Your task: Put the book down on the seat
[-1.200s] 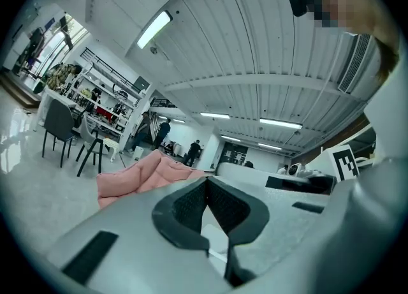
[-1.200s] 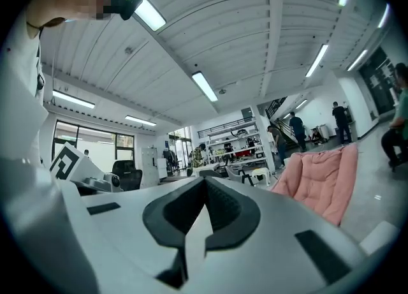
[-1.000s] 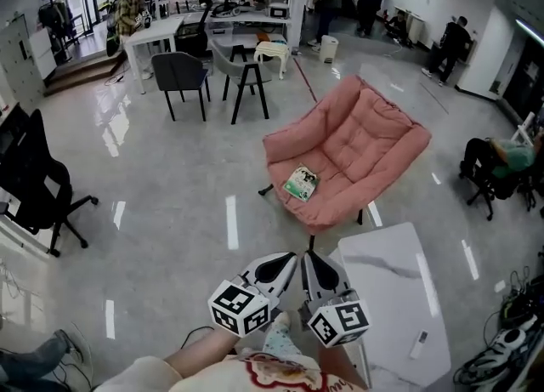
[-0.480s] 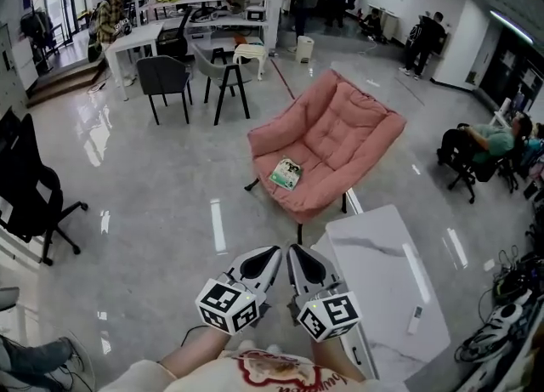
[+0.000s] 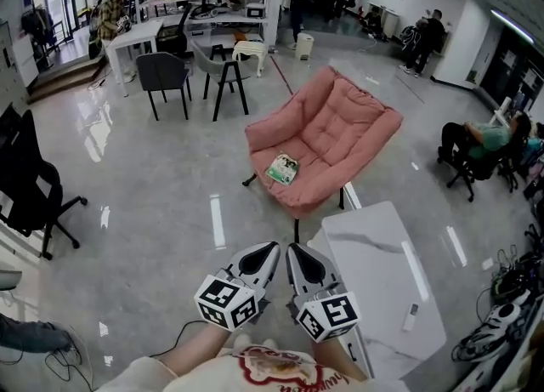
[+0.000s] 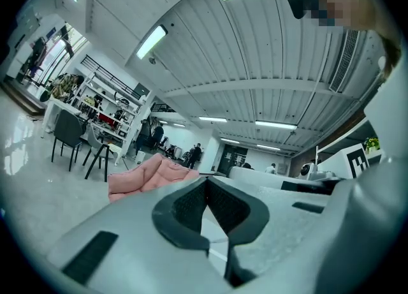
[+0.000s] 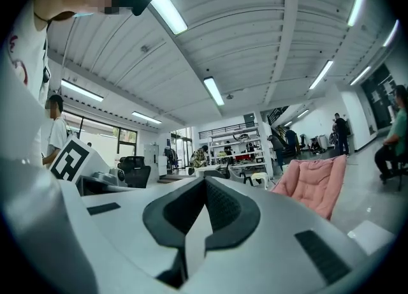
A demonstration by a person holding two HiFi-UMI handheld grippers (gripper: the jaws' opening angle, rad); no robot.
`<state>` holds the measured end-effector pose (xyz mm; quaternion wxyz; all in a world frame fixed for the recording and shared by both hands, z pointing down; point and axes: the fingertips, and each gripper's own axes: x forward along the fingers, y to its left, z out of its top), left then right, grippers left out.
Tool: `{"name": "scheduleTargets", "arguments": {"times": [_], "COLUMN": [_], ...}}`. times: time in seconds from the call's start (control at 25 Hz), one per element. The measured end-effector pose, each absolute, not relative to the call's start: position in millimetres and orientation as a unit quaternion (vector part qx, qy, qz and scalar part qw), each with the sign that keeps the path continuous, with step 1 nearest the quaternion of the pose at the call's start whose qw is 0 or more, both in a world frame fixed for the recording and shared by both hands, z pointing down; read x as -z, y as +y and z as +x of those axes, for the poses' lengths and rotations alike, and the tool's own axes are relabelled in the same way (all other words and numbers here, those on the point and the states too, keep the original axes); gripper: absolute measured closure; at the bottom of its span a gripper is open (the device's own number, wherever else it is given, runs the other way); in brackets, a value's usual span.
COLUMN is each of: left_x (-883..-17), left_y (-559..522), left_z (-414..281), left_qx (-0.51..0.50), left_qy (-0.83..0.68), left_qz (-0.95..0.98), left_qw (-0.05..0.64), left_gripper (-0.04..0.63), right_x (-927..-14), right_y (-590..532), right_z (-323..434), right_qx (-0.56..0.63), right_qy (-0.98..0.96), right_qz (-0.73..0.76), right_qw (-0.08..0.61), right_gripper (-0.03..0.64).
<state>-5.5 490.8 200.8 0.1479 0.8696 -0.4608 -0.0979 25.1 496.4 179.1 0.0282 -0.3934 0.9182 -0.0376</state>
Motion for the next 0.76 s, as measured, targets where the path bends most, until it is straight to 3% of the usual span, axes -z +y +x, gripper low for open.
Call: {"name": "scheduleTargets", "arguments": {"times": [0.76], "left_x": [-188.7], "left_y": [504.4], "left_z": [-1.5], "left_qx": [0.104], "left_qy": [-0.476], "left_qz": [0.863], "left_qw": [0.133], "left_gripper": [0.592], "right_x": [-169.0], "right_y": [507.2], "right_z": [33.3], "right_qx": [0.026], "right_qy": [0.922], "right_qz": [-0.384], "right_qw": [0.030], "right_gripper": [0.617]}}
